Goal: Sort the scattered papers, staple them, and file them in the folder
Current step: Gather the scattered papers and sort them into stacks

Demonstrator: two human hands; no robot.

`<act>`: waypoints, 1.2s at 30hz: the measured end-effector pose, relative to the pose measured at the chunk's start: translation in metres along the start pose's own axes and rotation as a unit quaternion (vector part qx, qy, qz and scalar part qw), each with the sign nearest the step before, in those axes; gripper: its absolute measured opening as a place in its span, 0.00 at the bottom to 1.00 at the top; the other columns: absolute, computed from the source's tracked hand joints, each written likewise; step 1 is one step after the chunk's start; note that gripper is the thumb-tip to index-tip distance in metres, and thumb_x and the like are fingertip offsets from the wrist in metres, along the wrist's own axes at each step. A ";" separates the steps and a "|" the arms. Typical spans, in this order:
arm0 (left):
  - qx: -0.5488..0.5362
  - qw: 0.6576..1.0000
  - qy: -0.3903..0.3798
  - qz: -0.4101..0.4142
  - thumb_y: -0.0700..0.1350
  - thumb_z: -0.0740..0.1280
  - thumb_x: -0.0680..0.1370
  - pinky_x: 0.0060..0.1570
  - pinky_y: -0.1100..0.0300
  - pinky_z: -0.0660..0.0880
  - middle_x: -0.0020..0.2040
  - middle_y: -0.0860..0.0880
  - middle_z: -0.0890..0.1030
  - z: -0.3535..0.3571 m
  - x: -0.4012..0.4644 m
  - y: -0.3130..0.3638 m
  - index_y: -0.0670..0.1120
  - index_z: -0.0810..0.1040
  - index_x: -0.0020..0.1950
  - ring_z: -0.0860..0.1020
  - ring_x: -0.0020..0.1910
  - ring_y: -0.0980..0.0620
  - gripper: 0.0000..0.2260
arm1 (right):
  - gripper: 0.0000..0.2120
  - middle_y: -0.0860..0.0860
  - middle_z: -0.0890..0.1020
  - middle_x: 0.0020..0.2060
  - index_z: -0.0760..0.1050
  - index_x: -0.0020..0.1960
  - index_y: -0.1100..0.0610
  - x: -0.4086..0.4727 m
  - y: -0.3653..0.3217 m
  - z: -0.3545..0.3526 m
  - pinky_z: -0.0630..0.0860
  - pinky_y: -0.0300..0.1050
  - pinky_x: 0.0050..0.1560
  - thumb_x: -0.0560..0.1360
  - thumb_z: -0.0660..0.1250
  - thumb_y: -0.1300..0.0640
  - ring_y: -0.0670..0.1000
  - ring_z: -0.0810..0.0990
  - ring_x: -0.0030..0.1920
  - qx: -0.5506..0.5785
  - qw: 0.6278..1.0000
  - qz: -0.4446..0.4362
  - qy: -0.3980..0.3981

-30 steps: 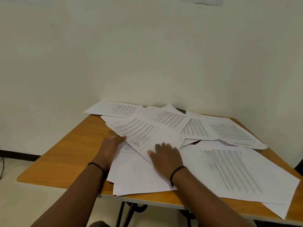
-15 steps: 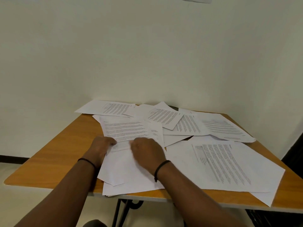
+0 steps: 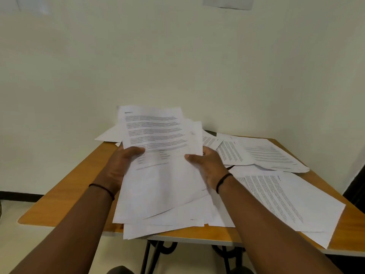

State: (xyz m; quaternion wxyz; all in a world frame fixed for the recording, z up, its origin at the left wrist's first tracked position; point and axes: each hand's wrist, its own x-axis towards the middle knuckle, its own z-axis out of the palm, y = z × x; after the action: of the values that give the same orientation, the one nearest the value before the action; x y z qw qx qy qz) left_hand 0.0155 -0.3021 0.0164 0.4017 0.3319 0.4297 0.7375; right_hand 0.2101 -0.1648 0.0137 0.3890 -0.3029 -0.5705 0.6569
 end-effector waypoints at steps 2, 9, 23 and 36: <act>0.044 0.998 -0.026 0.046 0.36 0.68 0.72 0.61 0.46 0.78 0.66 0.42 0.79 0.007 0.006 0.019 0.44 0.71 0.72 0.80 0.62 0.40 0.27 | 0.13 0.57 0.86 0.50 0.81 0.52 0.60 -0.002 -0.015 0.003 0.81 0.50 0.55 0.70 0.73 0.71 0.60 0.84 0.55 0.017 0.998 -0.053 0.015; 0.159 0.972 -0.047 0.170 0.43 0.70 0.73 0.61 0.52 0.76 0.65 0.47 0.81 0.033 0.019 0.074 0.45 0.73 0.72 0.79 0.63 0.45 0.26 | 0.18 0.48 0.85 0.54 0.77 0.59 0.53 -0.009 -0.072 0.012 0.80 0.40 0.54 0.73 0.73 0.65 0.47 0.84 0.53 -0.046 0.973 -0.225 0.023; 0.185 0.970 -0.038 0.154 0.45 0.73 0.72 0.57 0.54 0.80 0.61 0.47 0.83 0.025 -0.003 0.052 0.45 0.77 0.68 0.81 0.60 0.47 0.24 | 0.16 0.48 0.87 0.48 0.80 0.57 0.57 -0.026 -0.059 0.025 0.81 0.39 0.46 0.71 0.76 0.62 0.48 0.86 0.49 -0.011 0.977 -0.210 -0.022; 0.283 0.951 0.128 0.016 0.38 0.59 0.82 0.37 0.63 0.78 0.46 0.52 0.84 -0.031 -0.035 0.027 0.55 0.80 0.53 0.82 0.40 0.52 0.14 | 0.19 0.51 0.82 0.53 0.71 0.59 0.54 -0.010 0.037 0.061 0.81 0.45 0.51 0.73 0.75 0.61 0.49 0.82 0.52 -0.076 0.996 -0.051 -0.010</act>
State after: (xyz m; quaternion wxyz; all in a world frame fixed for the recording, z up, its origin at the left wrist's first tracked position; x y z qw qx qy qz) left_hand -0.0027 -0.3527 0.0223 0.2212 0.3420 0.6628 0.6284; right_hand 0.1579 -0.2061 -0.0130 0.3915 -0.2956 -0.6376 0.5940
